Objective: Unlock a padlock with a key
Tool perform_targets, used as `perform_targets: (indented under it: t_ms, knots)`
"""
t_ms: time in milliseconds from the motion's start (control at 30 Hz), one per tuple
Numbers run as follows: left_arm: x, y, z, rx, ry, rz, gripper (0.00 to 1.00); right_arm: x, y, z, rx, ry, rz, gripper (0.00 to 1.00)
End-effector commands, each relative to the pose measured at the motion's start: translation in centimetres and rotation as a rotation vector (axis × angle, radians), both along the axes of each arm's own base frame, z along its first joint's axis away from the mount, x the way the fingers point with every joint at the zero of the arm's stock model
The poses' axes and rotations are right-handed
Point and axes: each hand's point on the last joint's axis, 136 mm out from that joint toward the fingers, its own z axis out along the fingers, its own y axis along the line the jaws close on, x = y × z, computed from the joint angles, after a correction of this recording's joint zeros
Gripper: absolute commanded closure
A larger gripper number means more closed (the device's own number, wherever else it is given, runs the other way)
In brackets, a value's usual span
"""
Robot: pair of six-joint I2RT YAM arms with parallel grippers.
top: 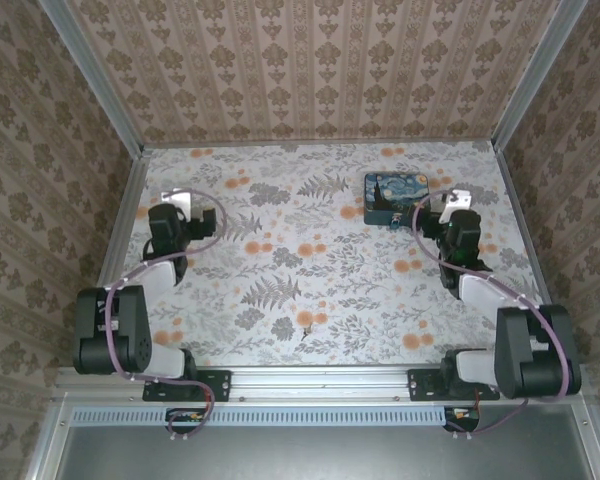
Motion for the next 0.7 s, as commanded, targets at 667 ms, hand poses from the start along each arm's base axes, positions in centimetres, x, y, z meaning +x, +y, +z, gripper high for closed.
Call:
perform_targets:
  t_ms: [667]
  knots:
    - [4.4,-22.1,3.2,-0.543,0.395,-0.301,0.00,9.8,-2.4,-5.8,0.806,0.312,0.040,0.19]
